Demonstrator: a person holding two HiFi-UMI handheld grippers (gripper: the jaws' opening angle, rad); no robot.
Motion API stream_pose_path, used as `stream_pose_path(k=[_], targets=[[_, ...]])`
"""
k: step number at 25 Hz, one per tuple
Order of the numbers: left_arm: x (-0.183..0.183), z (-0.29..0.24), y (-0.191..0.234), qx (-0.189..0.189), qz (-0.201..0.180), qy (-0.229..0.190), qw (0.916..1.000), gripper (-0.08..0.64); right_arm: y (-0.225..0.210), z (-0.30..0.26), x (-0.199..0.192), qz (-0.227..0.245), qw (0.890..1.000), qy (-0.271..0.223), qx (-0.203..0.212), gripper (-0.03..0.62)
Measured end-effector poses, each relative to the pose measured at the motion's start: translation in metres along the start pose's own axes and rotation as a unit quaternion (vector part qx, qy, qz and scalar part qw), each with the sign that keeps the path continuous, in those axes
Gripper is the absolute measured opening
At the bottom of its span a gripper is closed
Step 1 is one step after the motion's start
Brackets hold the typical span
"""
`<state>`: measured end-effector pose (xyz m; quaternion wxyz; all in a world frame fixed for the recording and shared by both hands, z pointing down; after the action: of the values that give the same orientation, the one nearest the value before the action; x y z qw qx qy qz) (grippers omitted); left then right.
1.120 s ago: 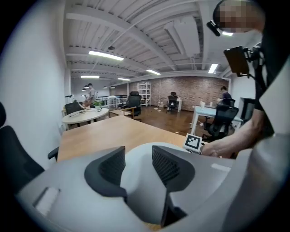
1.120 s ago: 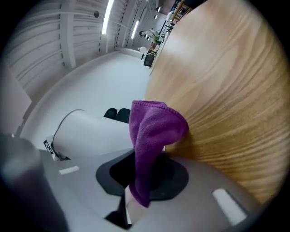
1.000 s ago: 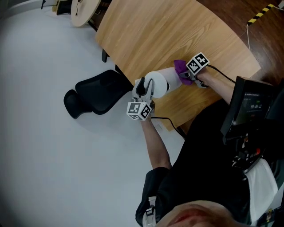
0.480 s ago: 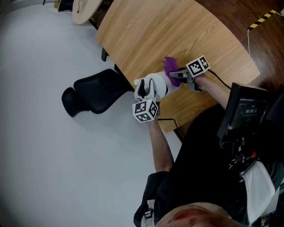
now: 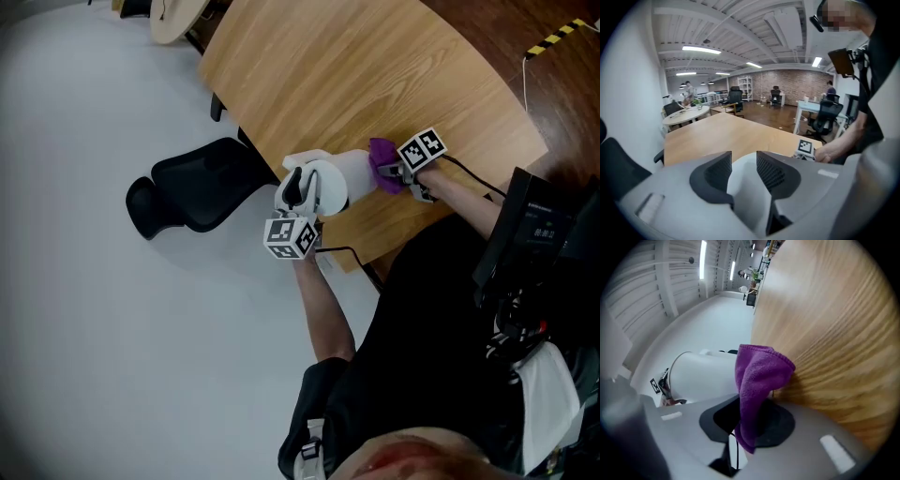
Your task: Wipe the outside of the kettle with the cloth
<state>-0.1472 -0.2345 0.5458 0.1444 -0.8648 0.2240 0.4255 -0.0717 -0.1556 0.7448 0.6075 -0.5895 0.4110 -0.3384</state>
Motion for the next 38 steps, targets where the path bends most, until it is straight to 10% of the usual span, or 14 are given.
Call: stream_pose_path(k=[3,6,8,18,24,31,34,38], targets=[[0.002,0.004,0.004,0.087,0.063,0.001,0.9943,0.062,0.078,0.028,0.021,0.049,0.992,-0.073,0.091,0.066],[0.001,0.002,0.004,0.136,0.086,0.014,0.987,0.066,0.182,0.044,0.034,0.099,0.96,-0.115,0.234,0.065],[0.002,0.001,-0.001,0.141,0.081,0.021,0.9864,0.062,0.198,0.043,0.034,0.118,0.953,-0.118,0.252,0.066],[0.006,0.001,-0.006,0.124,0.064,0.008,0.9903,0.066,-0.008,0.009,0.015,0.011,0.999,-0.027,-0.041,0.063],[-0.002,-0.003,0.012,0.036,0.029,0.007,0.9989,0.065,0.024,-0.002,0.007,0.028,1.0,0.005,-0.006,0.064],[-0.003,-0.001,0.009,0.118,0.057,0.003,0.9914,0.074,0.186,0.034,0.072,0.086,0.953,-0.184,0.223,0.064],[-0.003,0.001,0.004,0.111,0.051,-0.004,0.9925,0.077,0.15,0.017,0.067,0.079,0.96,-0.19,0.189,0.067],[0.001,-0.001,-0.006,0.11,0.031,-0.018,0.9932,0.085,0.037,0.004,0.054,0.02,0.99,-0.142,0.018,0.066]])
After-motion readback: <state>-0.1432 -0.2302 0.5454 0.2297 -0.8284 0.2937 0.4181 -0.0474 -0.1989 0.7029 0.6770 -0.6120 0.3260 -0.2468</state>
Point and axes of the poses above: the fingertips, and each gripper's own axes: z backward along the fingers, y to its left, x out of its top, the point moved 3 cm from there along z, backward along the fingers, and after that the axes turned 2 degrees about x, right-handed, at the moved point
